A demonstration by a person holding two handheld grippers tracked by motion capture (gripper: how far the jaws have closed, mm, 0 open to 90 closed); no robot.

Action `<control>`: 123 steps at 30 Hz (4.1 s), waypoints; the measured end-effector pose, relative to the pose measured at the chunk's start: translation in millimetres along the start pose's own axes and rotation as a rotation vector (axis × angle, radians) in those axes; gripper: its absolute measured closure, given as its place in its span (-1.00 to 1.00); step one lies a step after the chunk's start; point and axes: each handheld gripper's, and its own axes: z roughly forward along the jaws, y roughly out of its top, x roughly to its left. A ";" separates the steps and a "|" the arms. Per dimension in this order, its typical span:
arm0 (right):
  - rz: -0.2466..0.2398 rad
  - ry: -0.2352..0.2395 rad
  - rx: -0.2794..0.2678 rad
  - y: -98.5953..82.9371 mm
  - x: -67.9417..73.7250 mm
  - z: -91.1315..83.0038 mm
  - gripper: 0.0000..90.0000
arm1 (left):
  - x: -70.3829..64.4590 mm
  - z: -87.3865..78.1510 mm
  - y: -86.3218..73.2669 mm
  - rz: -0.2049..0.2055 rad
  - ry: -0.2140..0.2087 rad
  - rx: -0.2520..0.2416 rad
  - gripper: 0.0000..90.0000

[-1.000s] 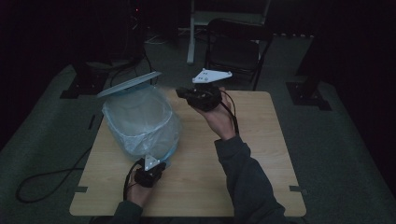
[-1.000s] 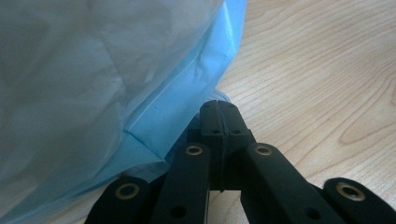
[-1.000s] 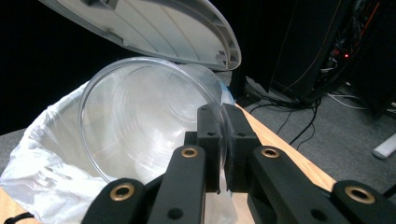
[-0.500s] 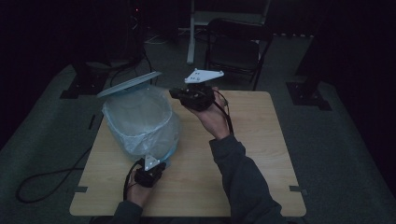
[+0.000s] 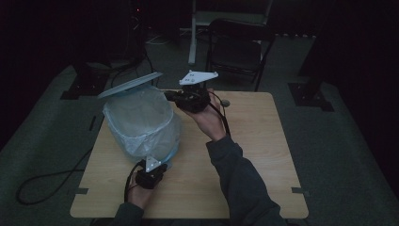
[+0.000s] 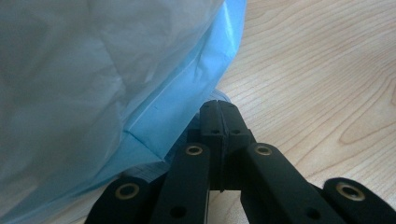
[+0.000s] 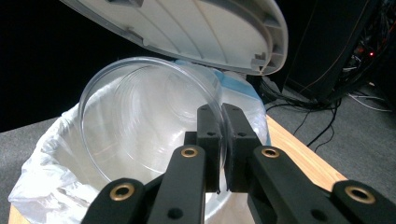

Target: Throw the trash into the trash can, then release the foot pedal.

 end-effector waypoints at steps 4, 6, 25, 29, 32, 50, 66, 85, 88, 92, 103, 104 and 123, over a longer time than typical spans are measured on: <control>-0.001 0.005 0.003 -0.1 2.0 4.0 0.92 | 0.0 0.1 0.0 -0.001 -0.002 0.000 1.00; -0.001 0.009 0.006 -0.3 3.0 6.1 0.92 | 0.0 0.1 0.0 -0.001 -0.002 0.000 1.00; -0.004 0.023 0.028 0.2 10.9 21.5 0.92 | 0.0 0.1 0.0 -0.001 -0.002 0.000 1.00; -0.007 0.026 0.032 0.7 12.3 23.9 0.92 | 0.1 0.0 0.0 -0.001 -0.002 0.000 1.00; -0.007 0.028 0.034 0.5 13.2 25.8 0.92 | 0.2 0.0 0.0 0.001 -0.003 0.001 1.00; -0.014 0.048 0.053 1.8 19.9 36.4 0.92 | 0.0 0.1 0.0 -0.001 -0.002 0.000 1.00; 0.017 0.056 0.029 -1.3 15.0 30.6 0.25 | 0.1 0.0 0.0 0.000 -0.002 0.000 1.00; 0.059 -0.075 0.028 -55.7 -11.5 -31.3 0.19 | 0.7 0.2 -0.1 0.008 -0.002 -0.003 1.00; 0.074 -0.088 0.040 -66.1 -17.3 -37.1 0.18 | 0.8 0.0 0.0 0.009 -0.002 0.000 1.00; 0.092 -0.100 0.048 -77.7 -20.4 -42.4 0.16 | 0.8 0.0 0.0 0.010 -0.002 0.000 1.00; 0.134 -0.132 0.069 -108.7 -28.5 -54.4 0.15 | 0.8 -0.6 0.5 0.009 0.001 0.007 1.00; 0.144 -0.134 0.072 -111.8 -29.5 -55.6 0.15 | 1.1 -0.9 0.8 0.012 0.001 0.010 1.00; 0.187 -0.185 0.117 -141.4 -40.1 -58.3 0.14 | -0.6 -0.8 1.0 -0.013 0.004 -0.004 1.00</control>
